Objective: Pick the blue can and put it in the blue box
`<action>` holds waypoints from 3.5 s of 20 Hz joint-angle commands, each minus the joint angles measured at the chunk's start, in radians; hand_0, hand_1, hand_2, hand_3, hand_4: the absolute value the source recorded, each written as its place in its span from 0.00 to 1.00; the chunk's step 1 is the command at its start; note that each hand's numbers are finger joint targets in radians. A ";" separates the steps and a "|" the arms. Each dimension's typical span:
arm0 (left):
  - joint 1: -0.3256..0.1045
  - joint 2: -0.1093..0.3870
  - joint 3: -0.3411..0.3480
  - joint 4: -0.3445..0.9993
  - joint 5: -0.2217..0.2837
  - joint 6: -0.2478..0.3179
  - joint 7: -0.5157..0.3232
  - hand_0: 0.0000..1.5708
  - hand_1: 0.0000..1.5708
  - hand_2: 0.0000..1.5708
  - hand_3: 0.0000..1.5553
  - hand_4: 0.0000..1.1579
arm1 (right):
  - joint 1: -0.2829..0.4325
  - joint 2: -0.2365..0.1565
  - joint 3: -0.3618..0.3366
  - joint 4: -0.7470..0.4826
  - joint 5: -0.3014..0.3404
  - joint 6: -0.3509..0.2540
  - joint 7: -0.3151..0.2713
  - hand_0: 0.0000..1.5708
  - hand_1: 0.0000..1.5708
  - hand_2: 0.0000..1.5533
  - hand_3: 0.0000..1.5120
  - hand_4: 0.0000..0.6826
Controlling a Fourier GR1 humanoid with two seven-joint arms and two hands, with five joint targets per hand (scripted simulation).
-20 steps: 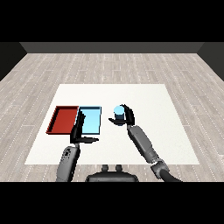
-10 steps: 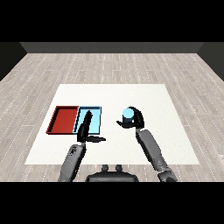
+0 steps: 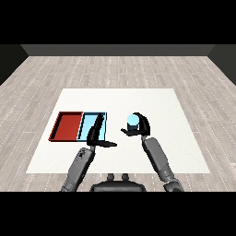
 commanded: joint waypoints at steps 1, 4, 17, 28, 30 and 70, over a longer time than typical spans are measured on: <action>-0.024 -0.002 -0.054 0.042 -0.029 0.056 -0.026 0.00 0.00 0.00 0.00 0.00 | -0.038 0.024 -0.013 -0.033 0.011 0.018 0.058 0.92 0.92 0.95 0.92 0.83; 0.024 -0.002 -0.071 0.016 -0.015 0.033 -0.008 0.00 0.00 0.00 0.00 0.00 | -0.016 0.042 0.030 -0.013 0.020 0.008 0.021 0.93 0.93 0.95 0.91 0.81; -0.205 -0.002 -0.197 0.274 0.180 0.179 -0.043 0.00 0.00 0.00 0.00 0.00 | -0.056 0.043 0.131 0.032 -0.088 -0.068 -0.034 0.92 0.92 0.95 0.91 0.82; -0.208 -0.002 -0.280 0.379 0.269 0.226 -0.167 0.00 0.00 0.00 0.00 0.00 | -0.085 0.043 0.157 0.017 -0.084 -0.073 0.004 0.91 0.91 0.94 0.91 0.82; -0.260 -0.002 -0.213 0.462 0.259 0.155 -0.172 0.00 0.00 0.00 0.00 0.00 | -0.111 0.043 0.224 0.027 -0.103 -0.137 0.004 0.91 0.91 0.94 0.91 0.82; -0.444 0.000 -0.388 0.559 0.410 0.492 -0.080 1.00 1.00 0.99 0.94 0.98 | -0.138 0.032 0.259 -0.006 -0.165 -0.106 0.007 0.90 0.90 0.94 0.91 0.77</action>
